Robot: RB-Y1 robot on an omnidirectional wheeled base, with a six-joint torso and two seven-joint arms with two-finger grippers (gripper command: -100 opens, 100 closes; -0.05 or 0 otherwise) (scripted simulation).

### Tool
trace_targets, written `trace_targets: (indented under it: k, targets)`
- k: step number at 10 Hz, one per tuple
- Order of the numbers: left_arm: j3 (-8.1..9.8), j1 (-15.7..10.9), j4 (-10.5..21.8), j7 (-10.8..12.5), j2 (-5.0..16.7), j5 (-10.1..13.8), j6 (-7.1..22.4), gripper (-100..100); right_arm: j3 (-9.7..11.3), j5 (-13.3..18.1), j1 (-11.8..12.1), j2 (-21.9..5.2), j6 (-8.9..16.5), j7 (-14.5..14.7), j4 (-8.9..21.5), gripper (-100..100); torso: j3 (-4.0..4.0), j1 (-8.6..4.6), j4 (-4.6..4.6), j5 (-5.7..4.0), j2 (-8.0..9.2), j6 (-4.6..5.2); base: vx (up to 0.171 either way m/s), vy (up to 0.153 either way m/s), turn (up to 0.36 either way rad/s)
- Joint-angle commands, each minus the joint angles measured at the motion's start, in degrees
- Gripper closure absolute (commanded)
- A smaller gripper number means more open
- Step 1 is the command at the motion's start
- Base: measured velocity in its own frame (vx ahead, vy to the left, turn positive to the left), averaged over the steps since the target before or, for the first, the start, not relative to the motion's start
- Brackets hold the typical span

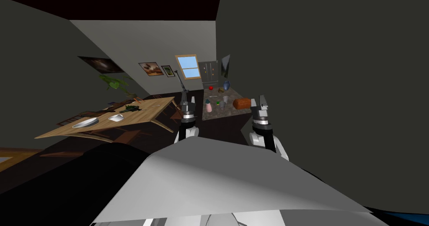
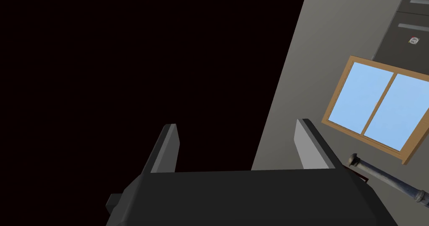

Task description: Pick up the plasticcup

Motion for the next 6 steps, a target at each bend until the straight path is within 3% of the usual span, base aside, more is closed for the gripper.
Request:
trace_targets:
  k: [1,2,3,4,5,6]
  targets:
    - [0.0,0.0,0.0,0.0,0.0,0.0,0.0,0,0.14,2.43,-0.8,-0.47,-0.87,0.61,0.66,-100,0.0,0.0,0.0,0.0,0.0,0.0,-0.01,0.014,-0.003]
    - [0.0,0.0,0.0,0.0,0.0,0.0,0.0,0,0.26,4.43,-3.08,-1.5,-2.39,1.67,2.38,-100,0.01,0.0,0.0,0.0,0.01,0.01,-0.012,0.019,-0.012]
    - [0.0,0.0,0.0,0.0,0.0,0.0,0.0,0,0.26,5.87,-3.08,-1.5,-2.39,1.67,2.38,-100,0.0,0.0,0.0,0.0,0.0,0.0,-0.009,0.016,-0.004]
    - [0.0,0.0,0.0,0.0,0.0,0.0,0.0,0,0.4,7.72,-5.5,-2.57,-4.04,2.79,4.23,-100,0.0,0.0,0.0,0.0,0.01,0.01,-0.013,0.018,-0.013]
    - [0.0,0.0,0.0,0.0,0.0,0.0,0.0,0,0.4,9.47,-5.5,-2.57,-4.04,2.79,4.23,-100,0.01,0.01,0.0,0.0,0.01,0.01,-0.009,0.016,-0.005]
    - [0.0,0.0,0.0,0.0,0.0,0.0,0.0,0,0.57,11.28,-7.97,-3.66,-5.8,3.95,6.18,-100,0.0,0.0,0.0,0.0,0.0,0.01,-0.01,0.022,-0.01]
